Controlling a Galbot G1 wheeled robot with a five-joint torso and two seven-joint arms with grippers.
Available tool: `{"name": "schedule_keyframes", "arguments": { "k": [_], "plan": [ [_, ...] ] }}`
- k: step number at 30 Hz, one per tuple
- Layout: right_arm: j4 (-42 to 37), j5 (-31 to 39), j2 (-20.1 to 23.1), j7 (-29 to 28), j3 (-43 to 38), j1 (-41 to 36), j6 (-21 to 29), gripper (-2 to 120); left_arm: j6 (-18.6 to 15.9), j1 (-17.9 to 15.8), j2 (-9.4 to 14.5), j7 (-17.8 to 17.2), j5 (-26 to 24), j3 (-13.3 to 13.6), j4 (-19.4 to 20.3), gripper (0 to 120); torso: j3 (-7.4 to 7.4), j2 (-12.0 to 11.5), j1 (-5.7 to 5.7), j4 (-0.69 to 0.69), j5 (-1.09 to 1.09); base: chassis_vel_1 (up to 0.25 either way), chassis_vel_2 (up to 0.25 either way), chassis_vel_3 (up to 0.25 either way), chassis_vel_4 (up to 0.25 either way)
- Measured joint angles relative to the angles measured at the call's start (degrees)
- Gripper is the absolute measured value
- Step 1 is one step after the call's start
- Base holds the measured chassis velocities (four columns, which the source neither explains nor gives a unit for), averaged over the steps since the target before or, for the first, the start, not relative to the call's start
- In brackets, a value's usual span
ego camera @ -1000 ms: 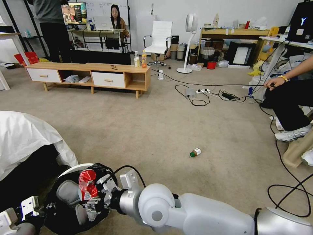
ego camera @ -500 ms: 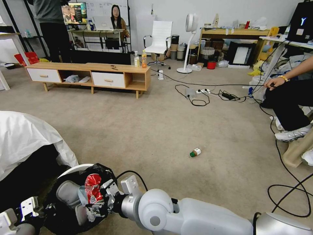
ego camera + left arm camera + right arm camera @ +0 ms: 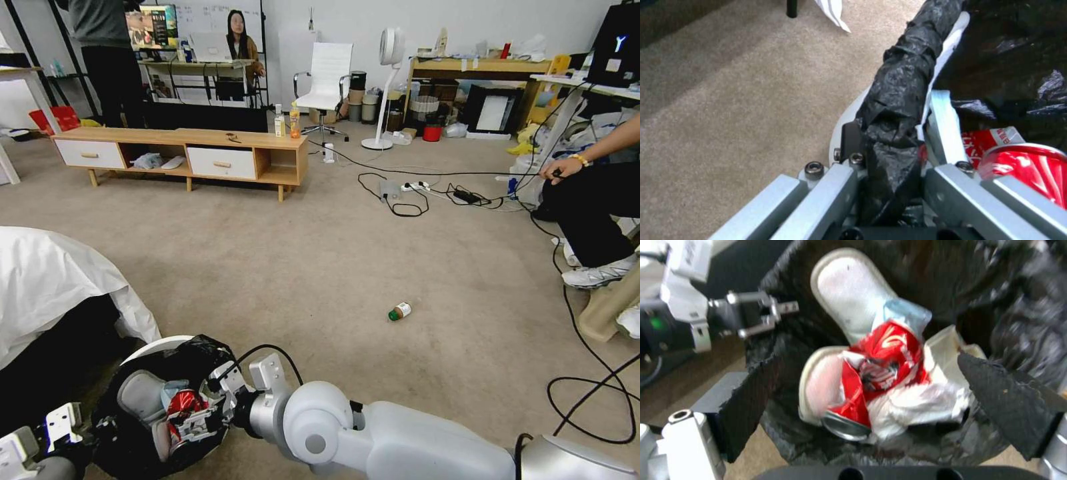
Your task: Pick up the trash bin and place the garbage on the floor into it.
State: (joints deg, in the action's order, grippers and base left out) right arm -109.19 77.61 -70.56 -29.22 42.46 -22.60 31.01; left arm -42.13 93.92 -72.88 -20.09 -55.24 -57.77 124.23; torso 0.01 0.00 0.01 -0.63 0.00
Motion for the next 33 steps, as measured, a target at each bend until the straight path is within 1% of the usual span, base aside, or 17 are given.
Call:
{"name": "schedule_keyframes", "arguments": {
  "k": [6,10,12,13,14,16,18,19,20,22,23,26,28,30,31,32,33],
  "plan": [
    [-1.3,-0.1,0.1,0.0,-2.1,0.5,-0.1,100,0.0,-0.1,0.0,0.0,0.0,0.0,-0.3,1,0.0,0.0,0.0,0.0,0.0,0.0,0.0,0.0,0.0],
    [-4.3,-0.2,1.0,-0.3,-6.3,1.4,-0.2,100,0.0,-0.4,0.2,0.0,0.0,-0.1,-0.7,1,0.0,0.0,0.0,0.01,0.0,0.0,0.0,0.0,0.0],
    [-5.6,-0.6,1.9,-0.3,-8.4,1.5,-0.2,100,0.0,-0.4,0.3,0.0,0.0,-0.2,-0.8,1,0.0,0.0,0.0,0.01,0.0,0.0,0.0,0.0,0.0],
    [-7.0,-1.6,3.3,-0.2,-11.1,1.4,-0.2,100,0.0,-0.4,0.4,0.0,-0.1,-0.3,-0.9,1,0.0,0.0,0.0,0.01,0.0,0.0,0.0,0.0,0.0],
    [-7.0,-1.6,3.3,-0.2,-11.1,1.4,-0.2,100,0.0,-0.4,0.4,0.0,-0.1,-0.3,-0.9,1,0.0,0.0,0.0,0.01,0.0,0.0,0.0,0.0,0.0],
    [-8.6,-4.5,5.8,0.6,-16.1,0.3,-1.1,100,0.0,-0.4,0.6,0.0,-0.1,-0.6,-0.9,1,0.0,0.0,0.0,-0.02,0.01,0.0,0.0,0.0,0.0],
    [-9.7,-5.6,7.0,0.8,-18.8,-0.4,-1.7,100,0.0,-0.3,0.6,0.1,-0.2,-0.7,-0.9,1,0.0,0.0,0.0,-0.03,0.01,0.0,0.0,0.0,0.0],
    [-10.5,-6.2,7.9,0.8,-20.8,-1.1,-2.3,100,0.0,-0.3,0.6,0.1,-0.3,-0.8,-0.9,1,0.0,0.0,0.0,-0.01,0.01,0.0,0.0,0.0,0.0],
    [-10.5,-6.2,7.9,0.8,-20.8,-1.1,-2.3,100,0.0,-0.3,0.6,0.1,-0.3,-0.8,-0.9,1,0.0,0.0,0.0,-0.01,0.01,0.0,0.0,0.0,0.0],
    [-12.0,-9.5,10.3,1.1,-25.2,-3.1,-4.8,100,0.0,0.0,0.6,0.1,-0.3,-1.1,-0.7,1,0.0,0.0,0.0,0.02,0.01,0.0,0.0,0.0,0.0],
    [-12.6,-11.6,11.8,1.5,-27.0,-4.5,-6.0,100,0.0,0.2,0.4,0.1,-0.3,-1.2,-0.6,1,0.0,0.0,0.0,0.0,0.01,0.0,0.0,0.0,0.0],
    [-13.2,-13.4,12.8,1.7,-28.3,-5.6,-6.9,100,0.0,0.4,0.3,0.2,-0.3,-1.3,-0.6,1,0.0,0.0,0.0,0.0,0.01,0.0,0.0,0.0,0.0],
    [-15.0,-19.5,15.9,1.9,-32.9,-10.2,-10.5,100,0.0,0.7,-0.4,0.4,-0.3,-1.6,-0.3,1,0.0,0.0,0.0,-0.01,0.01,0.0,0.0,0.0,0.0],
    [-15.3,-20.5,16.3,1.9,-33.9,-11.0,-11.2,100,0.0,0.8,-0.5,0.4,-0.3,-1.6,-0.2,1,0.0,0.0,0.0,-0.01,0.01,0.0,0.0,0.0,0.0],
    [-15.7,-22.8,17.0,2.1,-36.2,-12.9,-13.1,100,0.0,0.9,-0.7,0.4,-0.2,-1.7,-0.1,1,0.0,0.0,0.0,0.0,0.01,0.0,0.0,0.0,0.0],
    [-16.2,-25.9,17.9,2.7,-39.9,-16.1,-16.6,100,0.0,1.1,-1.1,0.5,-0.2,-1.8,0.3,1,0.0,0.0,0.0,-0.01,0.02,0.0,0.0,0.0,0.0],
    [-16.2,-25.9,17.9,2.7,-39.9,-16.1,-16.6,100,0.0,1.1,-1.1,0.5,-0.2,-1.8,0.3,1,0.0,0.0,0.0,-0.01,0.02,0.0,0.0,0.0,0.0]
  ]
}}
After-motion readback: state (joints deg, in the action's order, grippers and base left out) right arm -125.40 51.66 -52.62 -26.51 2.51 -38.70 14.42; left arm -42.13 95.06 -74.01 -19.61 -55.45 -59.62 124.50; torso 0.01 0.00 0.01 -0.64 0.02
